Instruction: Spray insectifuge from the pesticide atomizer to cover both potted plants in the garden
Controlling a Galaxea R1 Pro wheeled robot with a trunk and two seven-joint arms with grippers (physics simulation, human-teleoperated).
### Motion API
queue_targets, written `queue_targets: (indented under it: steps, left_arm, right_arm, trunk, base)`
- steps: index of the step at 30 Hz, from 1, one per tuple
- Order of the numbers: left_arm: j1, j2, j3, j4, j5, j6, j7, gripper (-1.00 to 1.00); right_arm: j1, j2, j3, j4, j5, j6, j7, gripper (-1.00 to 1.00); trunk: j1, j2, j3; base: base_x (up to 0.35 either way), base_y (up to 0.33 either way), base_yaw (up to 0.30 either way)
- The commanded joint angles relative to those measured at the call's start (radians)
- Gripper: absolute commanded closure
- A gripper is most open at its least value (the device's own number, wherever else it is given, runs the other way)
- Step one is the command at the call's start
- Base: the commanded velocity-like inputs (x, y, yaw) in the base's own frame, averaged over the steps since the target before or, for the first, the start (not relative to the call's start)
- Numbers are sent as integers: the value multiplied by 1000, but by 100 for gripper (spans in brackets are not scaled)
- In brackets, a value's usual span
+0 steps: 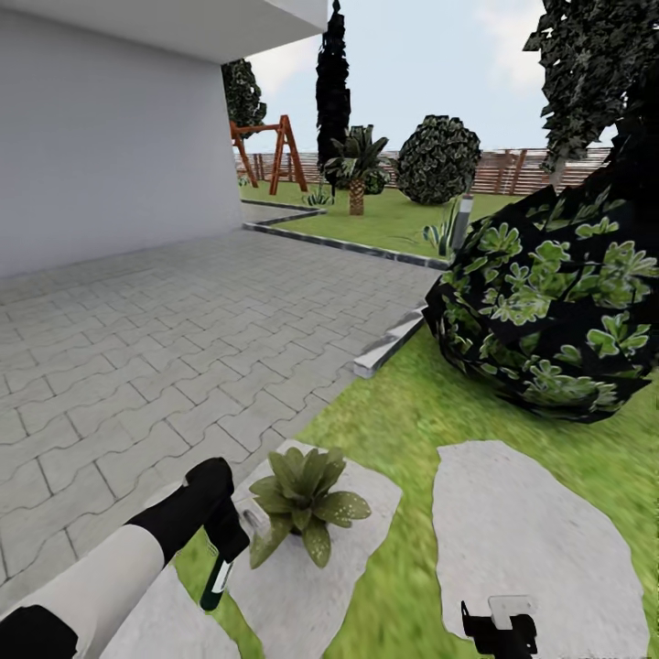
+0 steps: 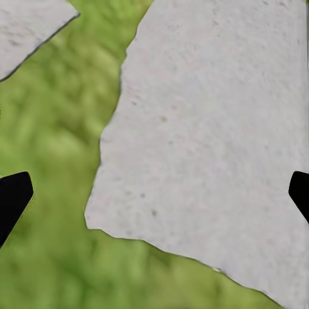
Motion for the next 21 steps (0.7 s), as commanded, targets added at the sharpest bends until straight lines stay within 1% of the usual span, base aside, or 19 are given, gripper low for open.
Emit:
queue_targets:
  steps: [1,7,17,21]
  left_arm:
    - [0,1,-2,-3,-9,4,-10,100]
    - [-1,-4,-1,-3,-9,6,-9,100]
    - [-2,-7,0,-3,-9,7,-9,100]
    - [-2,-9,-1,-3,-9,7,-9,100]
  right_arm:
    - [-1,0,9,1,-3,-2,-7,-100]
    - [-1,0,9,1,-3,-2,-7,-100]
    - [-1,0,9,1,-3,-2,-7,-100]
    - [-1,0,9,1,-3,-2,-7,-100]
  trunk:
    - [0,0,-1]
    - [0,0,-1]
    - [0,0,-1]
    - [0,0,-1]
  base:
    - [168,284,-272]
    - [39,326,-277]
    - [-79,334,-277]
    - [118,325,-277]
